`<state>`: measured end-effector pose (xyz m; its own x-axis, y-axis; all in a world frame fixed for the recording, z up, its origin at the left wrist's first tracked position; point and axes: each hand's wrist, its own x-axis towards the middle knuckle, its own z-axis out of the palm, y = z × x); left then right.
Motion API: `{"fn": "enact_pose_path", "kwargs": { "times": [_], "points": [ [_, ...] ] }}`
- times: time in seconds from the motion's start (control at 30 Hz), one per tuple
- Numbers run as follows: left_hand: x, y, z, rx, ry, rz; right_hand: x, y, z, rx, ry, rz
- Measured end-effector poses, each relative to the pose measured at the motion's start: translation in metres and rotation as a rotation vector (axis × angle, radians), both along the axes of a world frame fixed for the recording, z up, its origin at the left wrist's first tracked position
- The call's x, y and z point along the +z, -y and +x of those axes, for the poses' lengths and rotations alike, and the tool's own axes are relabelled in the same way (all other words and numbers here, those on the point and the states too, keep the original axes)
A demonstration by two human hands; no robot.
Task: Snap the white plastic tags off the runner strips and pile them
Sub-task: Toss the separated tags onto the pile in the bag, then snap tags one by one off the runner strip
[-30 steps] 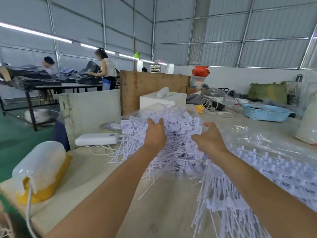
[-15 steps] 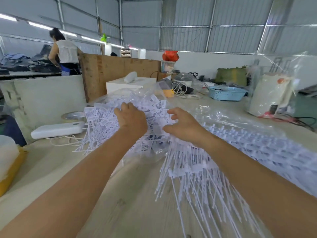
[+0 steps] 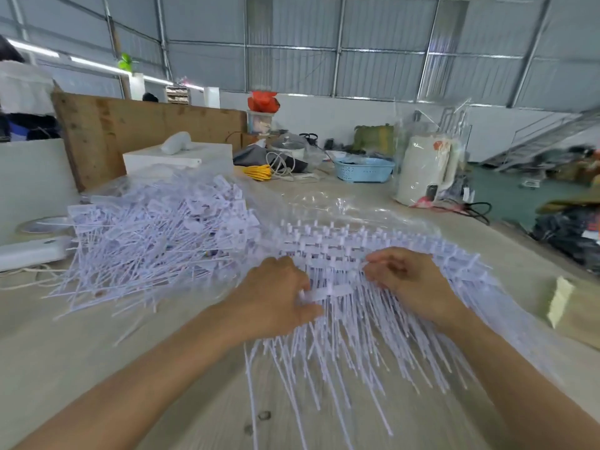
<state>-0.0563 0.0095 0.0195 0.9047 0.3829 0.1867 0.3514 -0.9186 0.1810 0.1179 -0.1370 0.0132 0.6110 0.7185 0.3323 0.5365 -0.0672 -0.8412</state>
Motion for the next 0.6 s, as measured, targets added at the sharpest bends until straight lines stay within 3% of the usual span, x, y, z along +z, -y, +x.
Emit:
{"fn": "enact_pose_path", "kwargs": {
  "times": [0.1, 0.17, 0.23, 0.3, 0.47, 0.6],
  "points": [
    [-0.003, -0.003, 0.0, -0.033, 0.054, -0.106, -0.006, 0.0, 0.001, 0.058, 0.059, -0.029],
    [0.006, -0.003, -0.01, -0.084, 0.105, -0.301, -0.007, -0.002, 0.0, 0.065, 0.094, -0.045],
    [0.023, -0.001, -0.022, -0.162, 0.223, -0.538, -0.008, -0.003, 0.001, 0.069, 0.109, -0.052],
    [0.045, 0.005, -0.034, -0.219, 0.407, -0.603, -0.008, -0.004, 0.0, 0.072, 0.121, -0.067],
    [0.112, 0.023, -0.041, -0.38, 1.046, -0.458, -0.01, -0.005, 0.002, 0.099, 0.171, -0.055],
    [0.147, 0.027, -0.019, -0.327, 1.112, -0.278, -0.011, -0.006, 0.005, 0.066, 0.123, -0.072]
  ]
}}
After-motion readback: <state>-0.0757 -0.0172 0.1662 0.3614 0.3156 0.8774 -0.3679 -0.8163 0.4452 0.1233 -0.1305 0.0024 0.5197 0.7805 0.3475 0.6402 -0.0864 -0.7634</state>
